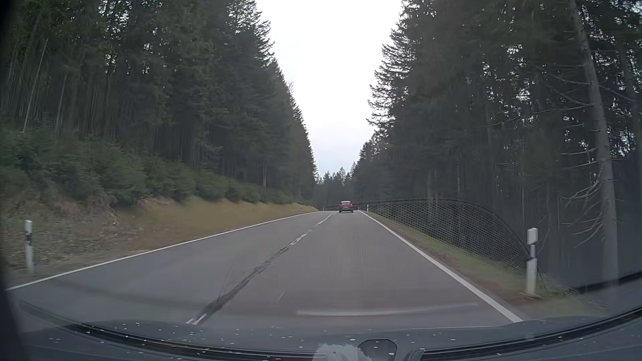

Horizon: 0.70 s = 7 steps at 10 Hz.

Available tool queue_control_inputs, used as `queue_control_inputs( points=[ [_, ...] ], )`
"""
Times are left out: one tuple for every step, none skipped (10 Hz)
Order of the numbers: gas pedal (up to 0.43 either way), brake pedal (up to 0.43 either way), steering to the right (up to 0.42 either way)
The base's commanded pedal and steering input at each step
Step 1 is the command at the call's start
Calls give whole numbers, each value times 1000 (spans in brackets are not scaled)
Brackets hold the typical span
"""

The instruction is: Follow the waypoints while adhering to traffic rules and regulations

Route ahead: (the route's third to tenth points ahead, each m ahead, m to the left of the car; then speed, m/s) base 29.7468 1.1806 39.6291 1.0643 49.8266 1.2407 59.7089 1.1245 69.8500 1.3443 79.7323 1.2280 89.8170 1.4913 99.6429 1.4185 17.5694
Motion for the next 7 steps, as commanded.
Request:
queue_control_inputs(
  points=[
    [260, 0, -1],
    [287, 0, -1],
    [311, 0, -1],
    [319, 0, -1],
    [378, 0, -1],
    [378, 0, -1],
    [378, 0, 0]
  ],
)
